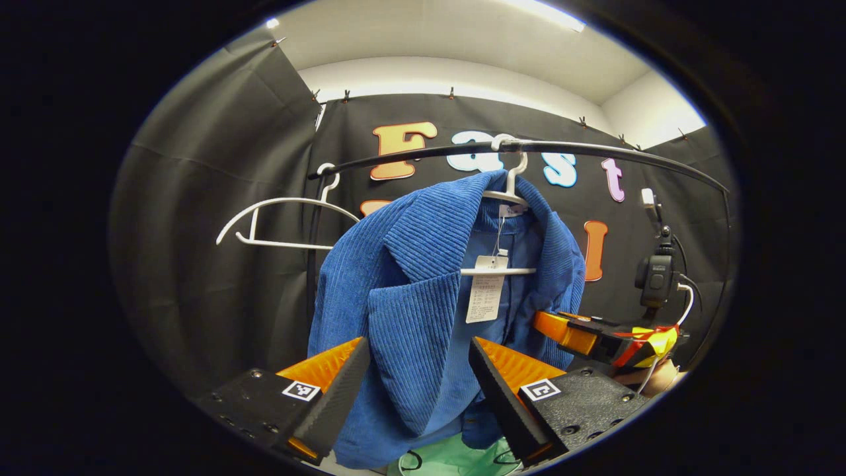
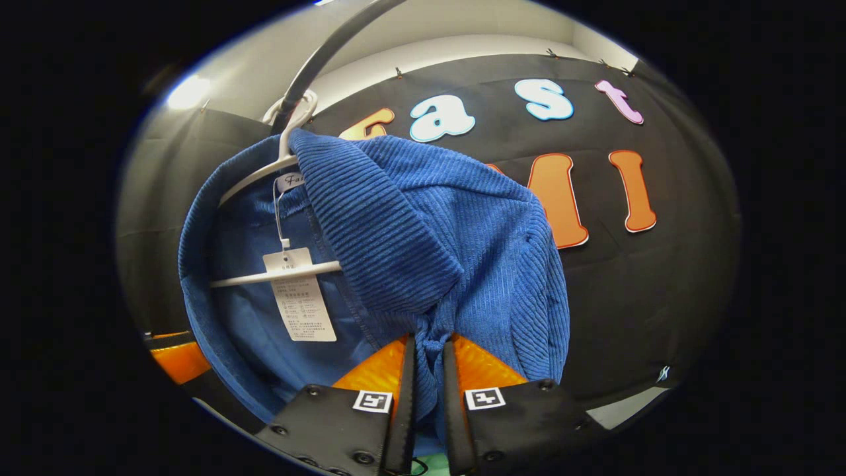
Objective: Grasp the clothes on the hanger with both hands and then place them into the laundry hamper below.
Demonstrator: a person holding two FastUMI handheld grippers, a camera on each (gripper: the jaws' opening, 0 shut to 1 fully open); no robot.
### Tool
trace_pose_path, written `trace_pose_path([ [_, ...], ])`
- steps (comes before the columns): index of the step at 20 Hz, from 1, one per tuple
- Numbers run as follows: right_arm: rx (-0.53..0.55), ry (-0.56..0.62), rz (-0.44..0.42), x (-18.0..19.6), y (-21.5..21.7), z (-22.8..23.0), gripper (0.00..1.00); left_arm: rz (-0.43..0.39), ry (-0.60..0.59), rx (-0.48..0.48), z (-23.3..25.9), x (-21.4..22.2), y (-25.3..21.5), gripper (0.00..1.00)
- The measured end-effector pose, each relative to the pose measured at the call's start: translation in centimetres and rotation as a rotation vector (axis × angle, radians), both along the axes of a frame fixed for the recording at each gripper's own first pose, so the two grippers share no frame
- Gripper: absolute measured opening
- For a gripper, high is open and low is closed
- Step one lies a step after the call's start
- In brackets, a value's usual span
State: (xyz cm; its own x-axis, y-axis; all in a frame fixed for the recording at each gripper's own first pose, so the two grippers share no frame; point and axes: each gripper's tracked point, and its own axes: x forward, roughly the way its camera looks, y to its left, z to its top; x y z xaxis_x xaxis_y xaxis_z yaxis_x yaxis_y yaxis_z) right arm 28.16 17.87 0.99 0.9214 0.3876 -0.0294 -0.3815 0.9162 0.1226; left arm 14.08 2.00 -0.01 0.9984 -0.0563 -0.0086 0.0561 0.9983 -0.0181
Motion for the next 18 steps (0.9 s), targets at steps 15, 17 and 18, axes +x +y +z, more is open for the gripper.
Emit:
trace_pose_path([
  [15, 0.206, 0.050, 0.113, -1.7, -1.1, 2.8, 0.10, -0.017, -0.039, -0.006, 1.3, 3.2, 0.0, 0.75],
  [17, 0.276, 0.075, 0.145, -2.1, -1.2, 3.4, 0.10, -0.022, -0.034, -0.006, 1.3, 3.3, -0.3, 0.55],
  [18, 0.323, 0.090, 0.162, -2.3, -1.3, 3.9, 0.10, -0.035, -0.029, -0.003, 1.4, 3.4, -0.5, 0.46],
])
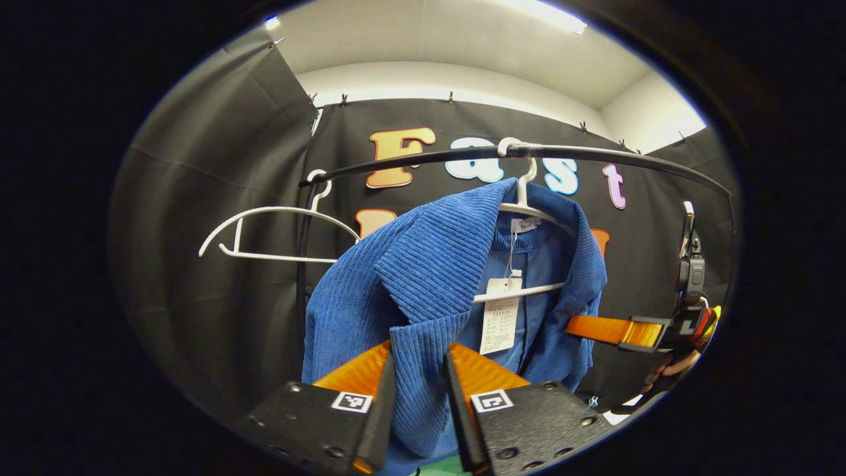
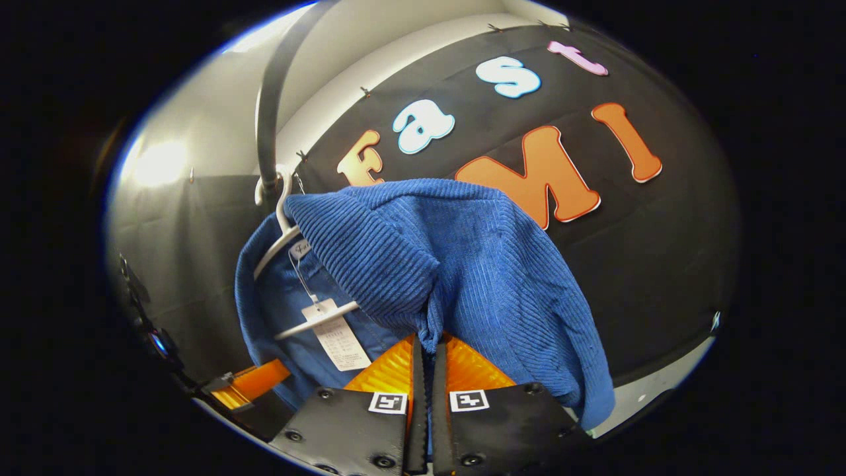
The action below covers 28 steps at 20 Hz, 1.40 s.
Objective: Grasp the clothes on the hanger with both hands and then place them into the laundry hamper below.
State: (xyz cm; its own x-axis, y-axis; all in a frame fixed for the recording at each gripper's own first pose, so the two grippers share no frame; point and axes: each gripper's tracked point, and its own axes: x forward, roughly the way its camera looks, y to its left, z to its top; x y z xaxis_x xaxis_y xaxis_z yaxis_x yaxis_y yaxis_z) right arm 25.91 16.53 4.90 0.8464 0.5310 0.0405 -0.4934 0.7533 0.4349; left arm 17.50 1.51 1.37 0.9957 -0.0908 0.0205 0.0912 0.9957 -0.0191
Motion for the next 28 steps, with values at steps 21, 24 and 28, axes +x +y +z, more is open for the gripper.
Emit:
trace_pose_path([
  [21, 0.474, 0.027, 0.212, -1.8, -3.3, 10.1, 0.06, -0.160, -0.028, -0.135, 10.5, -2.6, 4.2, 0.00],
  [24, 0.498, 0.008, 0.215, -1.7, -4.2, 11.7, 0.07, -0.167, -0.025, -0.163, 11.4, -2.3, 5.5, 0.00],
  [28, 0.514, -0.002, 0.204, -0.8, -5.2, 13.3, 0.07, -0.151, -0.035, -0.140, 12.5, -2.0, 7.6, 0.00],
])
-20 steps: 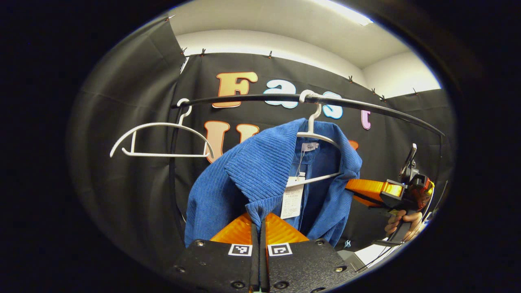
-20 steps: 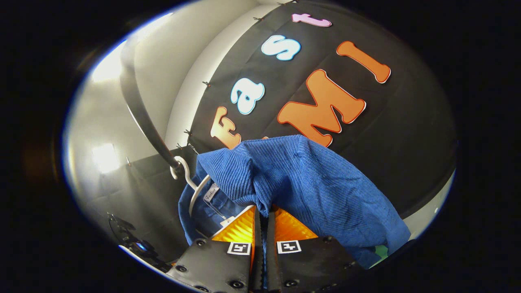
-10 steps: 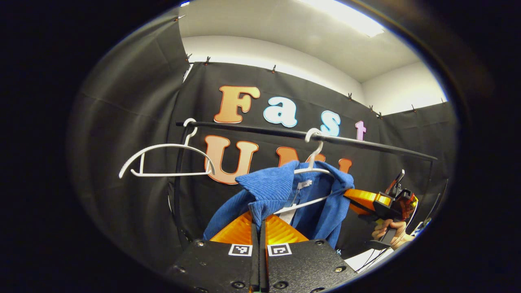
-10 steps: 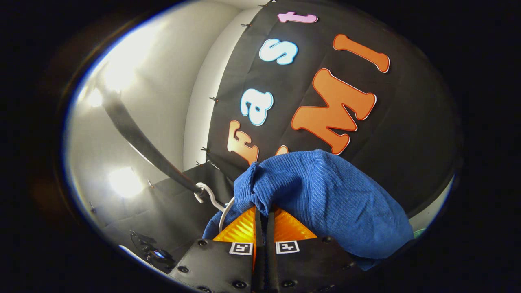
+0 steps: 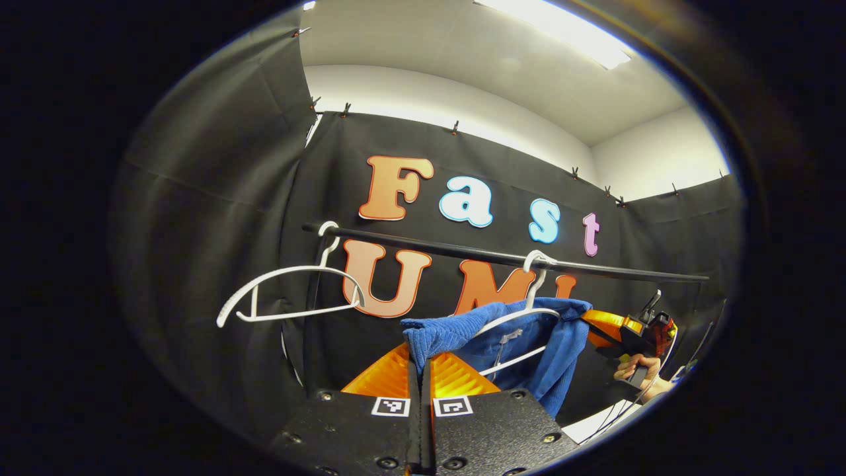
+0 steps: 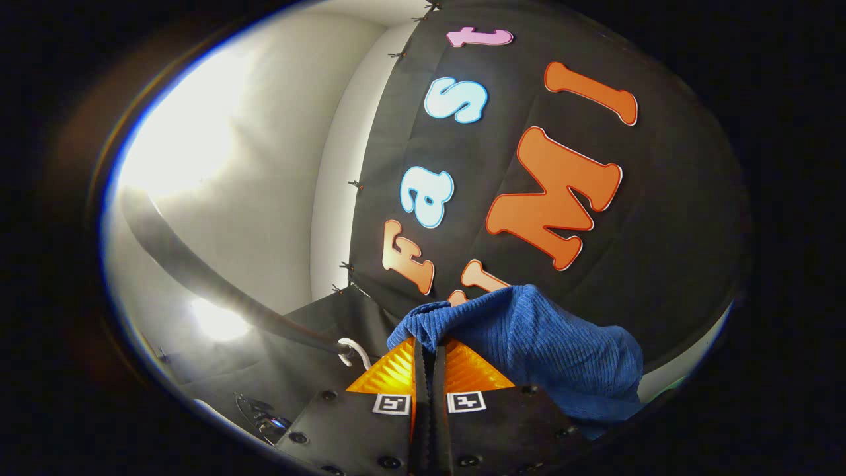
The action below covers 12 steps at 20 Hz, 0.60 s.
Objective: Grasp the clothes on the hanger with both hands and then place them into the laundry hamper below.
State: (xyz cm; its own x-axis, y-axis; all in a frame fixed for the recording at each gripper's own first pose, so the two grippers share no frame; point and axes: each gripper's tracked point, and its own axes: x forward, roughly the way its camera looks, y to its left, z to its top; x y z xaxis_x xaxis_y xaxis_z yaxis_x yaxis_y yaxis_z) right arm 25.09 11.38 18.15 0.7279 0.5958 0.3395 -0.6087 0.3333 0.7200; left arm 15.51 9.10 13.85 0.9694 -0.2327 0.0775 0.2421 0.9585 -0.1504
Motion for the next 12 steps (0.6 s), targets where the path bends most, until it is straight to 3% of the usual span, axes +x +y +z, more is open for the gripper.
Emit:
trace_pose_path([
  [12, 0.027, 0.047, -0.028, 4.2, -1.5, 2.0, 0.07, -0.033, 0.027, -0.036, 1.7, 4.1, 3.9, 0.00],
])
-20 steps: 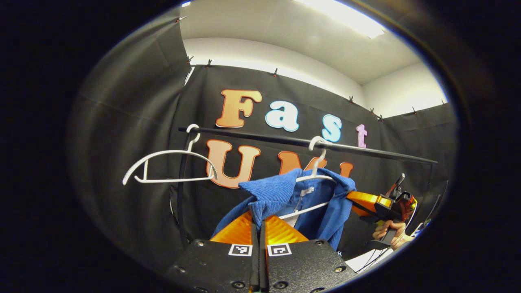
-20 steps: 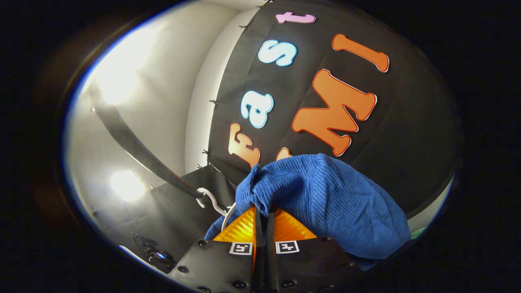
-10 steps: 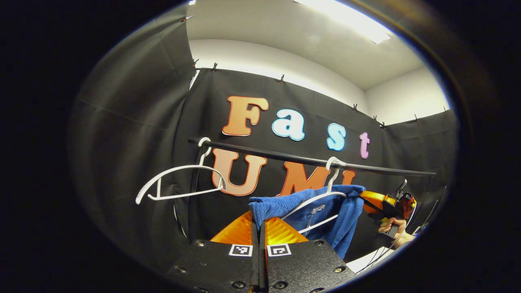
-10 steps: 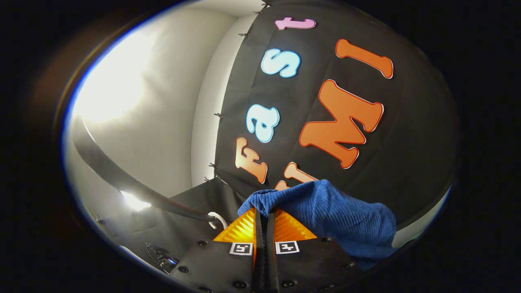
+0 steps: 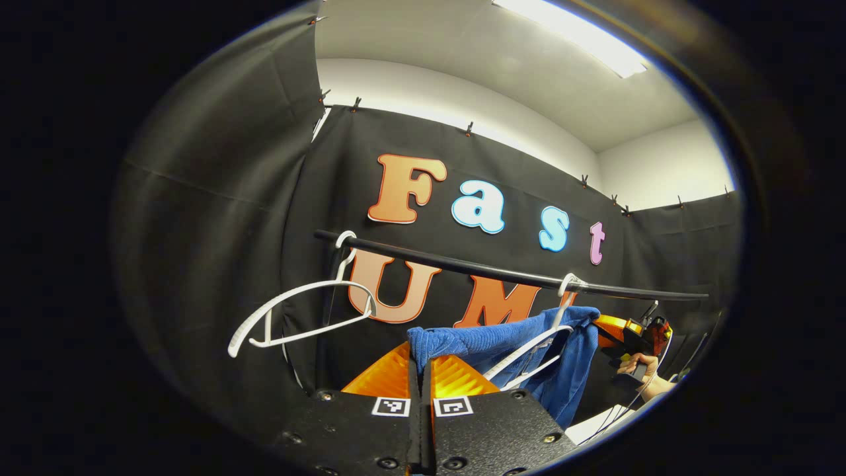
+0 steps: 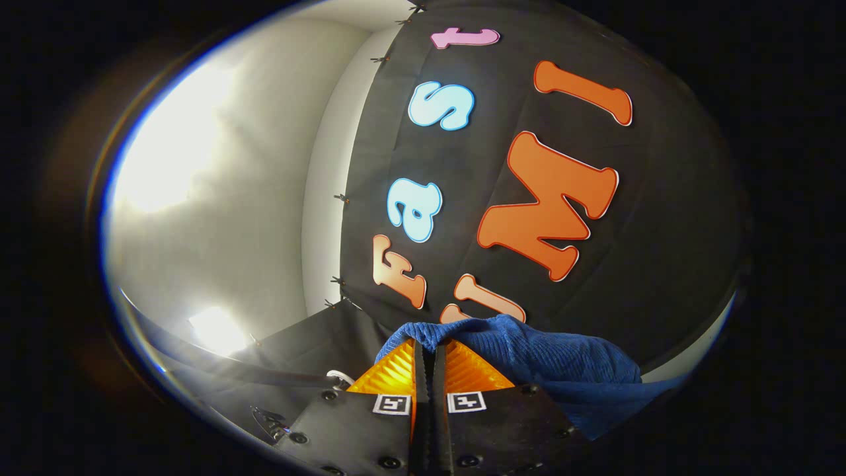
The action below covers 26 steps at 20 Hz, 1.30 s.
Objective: Grasp the clothes on the hanger with both hands and then place them into the laundry hamper below.
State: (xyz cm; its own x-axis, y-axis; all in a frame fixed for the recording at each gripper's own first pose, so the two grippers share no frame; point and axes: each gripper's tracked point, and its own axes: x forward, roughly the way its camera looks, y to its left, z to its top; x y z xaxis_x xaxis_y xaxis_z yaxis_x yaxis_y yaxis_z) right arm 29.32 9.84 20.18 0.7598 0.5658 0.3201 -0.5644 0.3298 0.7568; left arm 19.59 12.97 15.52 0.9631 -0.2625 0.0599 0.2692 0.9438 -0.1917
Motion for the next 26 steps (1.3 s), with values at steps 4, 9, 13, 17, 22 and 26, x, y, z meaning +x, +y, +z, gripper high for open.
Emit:
trace_pose_path([
  [4, 0.002, 0.025, -0.022, 1.8, -0.7, 0.1, 0.06, -0.041, 0.015, -0.005, -0.1, 2.0, 0.1, 0.00],
  [9, -0.018, 0.107, -0.081, 4.2, -2.1, -1.3, 0.07, -0.101, 0.062, -0.009, -1.9, 4.0, -1.0, 0.00],
  [13, -0.038, 0.139, -0.102, 4.9, -2.6, -2.4, 0.06, -0.126, 0.085, -0.012, -3.4, 5.7, -0.9, 0.00],
  [17, -0.075, 0.208, -0.139, 6.3, -2.8, -4.9, 0.07, -0.143, 0.144, -0.019, -6.4, 7.1, -0.4, 0.00],
  [22, -0.058, 0.226, -0.182, 7.6, -3.0, -6.8, 0.07, -0.163, 0.196, -0.089, -9.4, 7.5, -0.2, 0.00],
  [26, -0.064, 0.237, -0.178, 7.2, -3.1, -7.8, 0.07, -0.179, 0.190, -0.090, -9.1, 7.4, -0.2, 0.01],
])
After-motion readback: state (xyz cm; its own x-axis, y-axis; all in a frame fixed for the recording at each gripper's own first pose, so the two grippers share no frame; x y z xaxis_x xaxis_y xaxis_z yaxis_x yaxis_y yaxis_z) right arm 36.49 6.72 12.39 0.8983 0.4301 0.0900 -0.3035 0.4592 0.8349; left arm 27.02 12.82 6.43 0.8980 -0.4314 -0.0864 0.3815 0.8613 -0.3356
